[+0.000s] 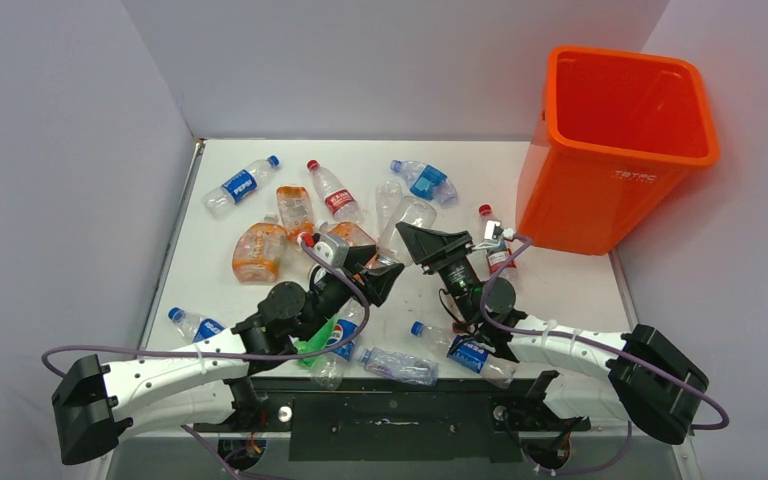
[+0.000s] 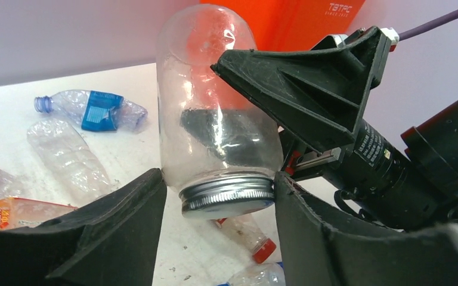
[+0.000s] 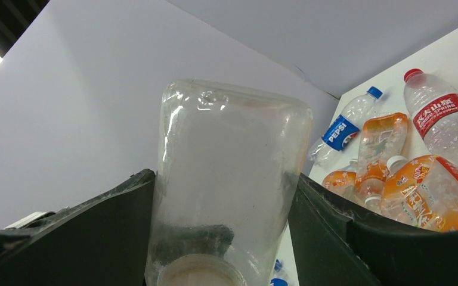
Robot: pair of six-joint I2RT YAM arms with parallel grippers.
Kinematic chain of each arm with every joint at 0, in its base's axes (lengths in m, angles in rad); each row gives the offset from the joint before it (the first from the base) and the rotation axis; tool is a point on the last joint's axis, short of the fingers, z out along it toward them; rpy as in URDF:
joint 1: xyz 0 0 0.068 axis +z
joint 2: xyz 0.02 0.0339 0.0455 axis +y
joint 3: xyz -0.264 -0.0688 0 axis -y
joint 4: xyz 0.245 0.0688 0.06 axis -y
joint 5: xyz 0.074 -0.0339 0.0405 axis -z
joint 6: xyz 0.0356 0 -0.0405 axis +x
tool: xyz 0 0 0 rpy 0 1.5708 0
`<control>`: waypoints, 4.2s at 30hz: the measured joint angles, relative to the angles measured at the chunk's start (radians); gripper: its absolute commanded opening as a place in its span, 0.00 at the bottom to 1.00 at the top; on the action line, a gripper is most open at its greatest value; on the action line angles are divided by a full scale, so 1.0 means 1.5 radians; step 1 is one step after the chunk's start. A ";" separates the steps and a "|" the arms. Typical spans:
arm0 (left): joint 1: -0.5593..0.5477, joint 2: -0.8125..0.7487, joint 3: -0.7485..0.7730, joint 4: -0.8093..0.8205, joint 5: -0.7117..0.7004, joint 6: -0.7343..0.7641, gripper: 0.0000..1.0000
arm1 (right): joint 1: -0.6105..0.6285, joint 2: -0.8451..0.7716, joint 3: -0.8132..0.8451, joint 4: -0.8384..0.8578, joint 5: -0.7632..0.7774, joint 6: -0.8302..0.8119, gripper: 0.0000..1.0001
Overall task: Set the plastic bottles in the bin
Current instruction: Pick up the plastic bottle at the center of the board.
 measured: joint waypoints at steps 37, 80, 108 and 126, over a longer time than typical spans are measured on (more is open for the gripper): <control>0.045 -0.146 0.043 -0.214 0.102 0.125 0.00 | -0.096 -0.246 0.132 -0.503 -0.176 -0.174 0.90; -0.049 -0.018 0.442 -1.047 0.412 0.778 0.00 | 0.100 -0.055 0.473 -1.159 -0.610 -0.697 0.90; -0.048 -0.023 0.443 -1.034 0.415 0.785 0.00 | 0.124 -0.004 0.468 -1.105 -0.502 -0.740 0.90; -0.041 -0.112 0.413 -0.981 0.475 0.762 0.00 | 0.117 -0.169 0.503 -1.125 -0.524 -0.749 0.90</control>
